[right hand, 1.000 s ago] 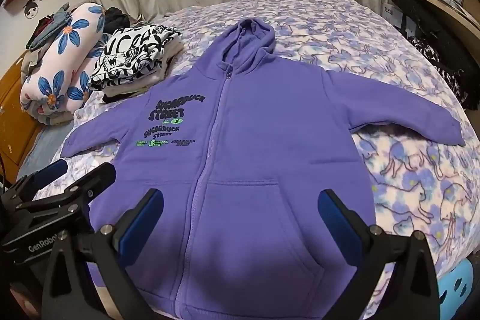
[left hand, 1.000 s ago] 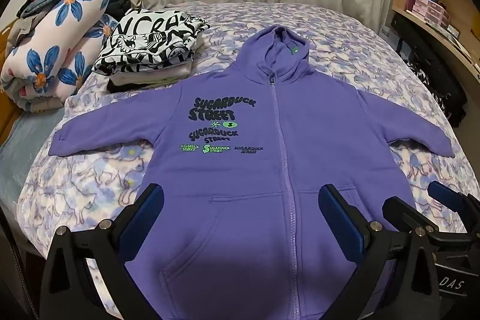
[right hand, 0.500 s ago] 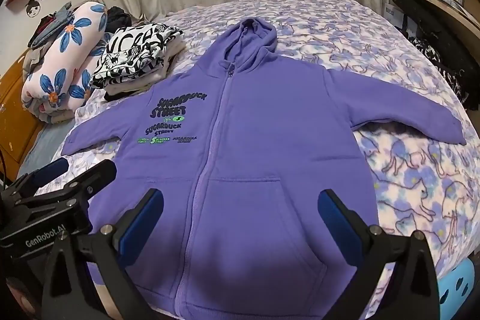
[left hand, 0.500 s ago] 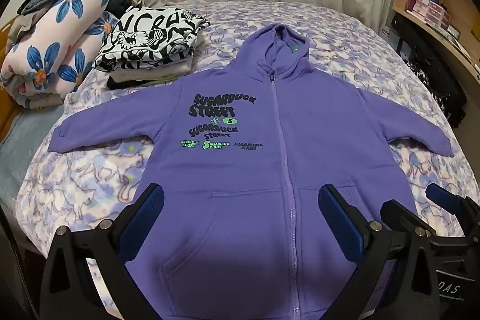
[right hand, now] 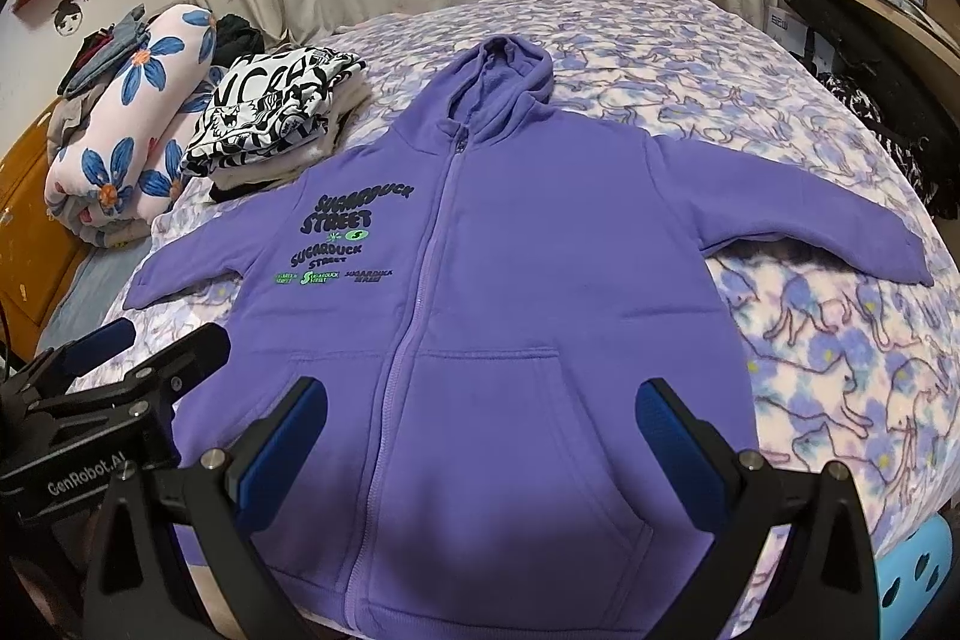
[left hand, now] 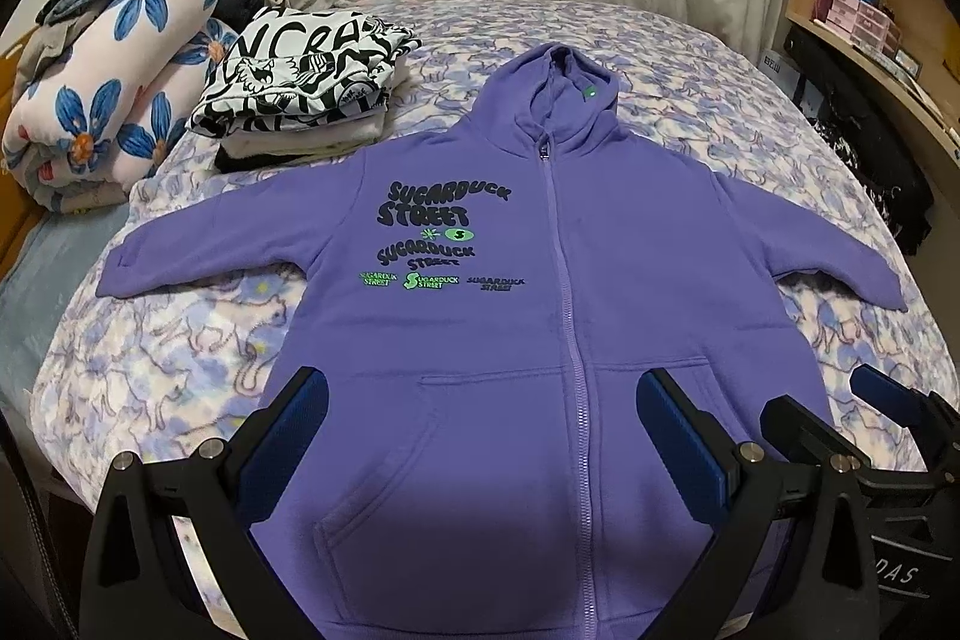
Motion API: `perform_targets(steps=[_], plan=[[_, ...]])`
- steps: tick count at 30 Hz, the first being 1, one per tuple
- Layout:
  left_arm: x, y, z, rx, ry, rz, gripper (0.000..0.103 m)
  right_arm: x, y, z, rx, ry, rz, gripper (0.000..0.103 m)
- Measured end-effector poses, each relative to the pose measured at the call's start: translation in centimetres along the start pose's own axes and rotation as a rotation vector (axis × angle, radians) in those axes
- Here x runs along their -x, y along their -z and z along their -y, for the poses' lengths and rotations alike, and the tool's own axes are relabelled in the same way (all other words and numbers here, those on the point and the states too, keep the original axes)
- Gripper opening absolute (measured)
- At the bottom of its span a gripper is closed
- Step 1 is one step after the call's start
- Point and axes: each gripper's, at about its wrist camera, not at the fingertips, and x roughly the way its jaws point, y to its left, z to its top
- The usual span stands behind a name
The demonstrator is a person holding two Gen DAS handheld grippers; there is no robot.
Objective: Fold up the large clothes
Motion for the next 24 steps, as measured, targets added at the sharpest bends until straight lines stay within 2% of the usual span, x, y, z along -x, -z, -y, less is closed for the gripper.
perform_targets(steps=[6, 24], plan=[[-0.14, 0.17, -0.01, 0.012, 0.029, -0.019, 0.102, 0.52, 0.07, -0.03, 0.007, -0.004, 0.015, 0.103], [-0.25, 0.33, -0.17, 0.011, 0.011, -0.018, 0.102, 0.31, 0.17, -0.03, 0.013, -0.016, 0.017, 0.103]])
